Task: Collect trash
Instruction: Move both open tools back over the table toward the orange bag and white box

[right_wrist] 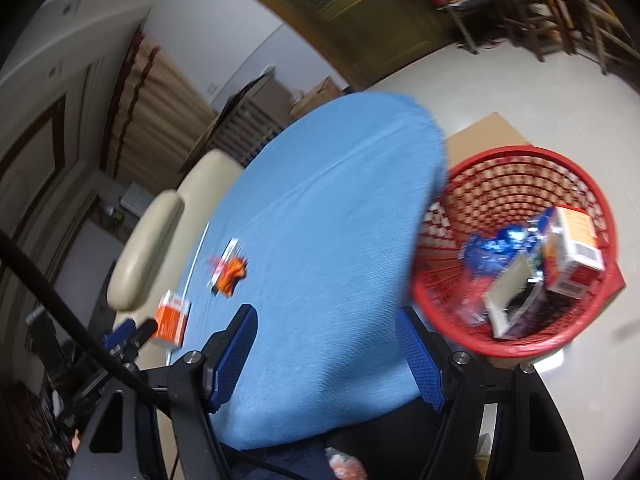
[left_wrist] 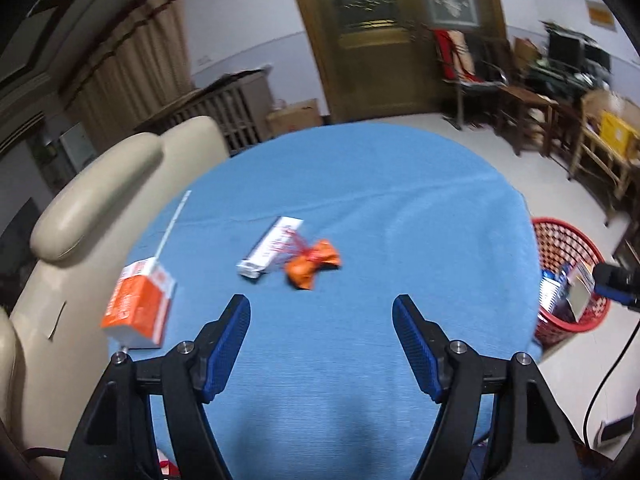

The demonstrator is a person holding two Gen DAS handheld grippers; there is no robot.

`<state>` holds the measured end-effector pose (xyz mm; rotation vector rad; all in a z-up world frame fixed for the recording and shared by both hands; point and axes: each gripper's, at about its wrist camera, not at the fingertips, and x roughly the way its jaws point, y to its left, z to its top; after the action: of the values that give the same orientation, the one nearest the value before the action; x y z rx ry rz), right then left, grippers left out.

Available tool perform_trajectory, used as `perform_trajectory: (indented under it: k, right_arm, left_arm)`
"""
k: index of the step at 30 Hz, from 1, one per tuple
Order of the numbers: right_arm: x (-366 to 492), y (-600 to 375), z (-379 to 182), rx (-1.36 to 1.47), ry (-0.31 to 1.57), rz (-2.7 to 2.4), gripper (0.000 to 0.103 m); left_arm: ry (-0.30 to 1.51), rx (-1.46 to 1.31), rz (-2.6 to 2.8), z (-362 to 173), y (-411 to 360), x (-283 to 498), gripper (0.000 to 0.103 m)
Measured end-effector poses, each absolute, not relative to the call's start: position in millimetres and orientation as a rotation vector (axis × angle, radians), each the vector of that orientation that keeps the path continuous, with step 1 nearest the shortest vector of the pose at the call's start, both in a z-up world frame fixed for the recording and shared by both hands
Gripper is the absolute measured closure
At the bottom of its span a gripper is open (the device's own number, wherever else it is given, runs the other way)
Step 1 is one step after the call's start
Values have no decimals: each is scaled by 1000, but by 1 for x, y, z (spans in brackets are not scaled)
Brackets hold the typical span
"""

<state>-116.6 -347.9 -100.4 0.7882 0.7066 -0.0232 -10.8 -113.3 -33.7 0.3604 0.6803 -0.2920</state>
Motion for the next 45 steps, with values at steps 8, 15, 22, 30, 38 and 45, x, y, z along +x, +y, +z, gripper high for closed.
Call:
perform_trajectory:
  k: [8, 15, 22, 30, 38, 45]
  right_arm:
    - [-80, -309, -93, 710, 769, 22, 28]
    - [-45, -276, -95, 661, 830, 53, 28]
    - [-5, -245, -97, 638, 879, 90, 28]
    - [55, -210, -104, 654, 956, 102, 28]
    - [121, -187, -136, 808, 1050, 75, 28]
    - [172, -164, -153, 856, 1099, 16, 28]
  left_arm:
    - [680, 311, -249, -39, -81, 0, 29]
    - [696, 267, -215, -44, -54, 14, 29]
    - [728, 238, -190, -58, -35, 25, 29]
    - [794, 208, -158, -83, -10, 30, 29]
    - [844, 173, -119, -99, 19, 33, 29]
    - [883, 146, -97, -112, 37, 38, 29]
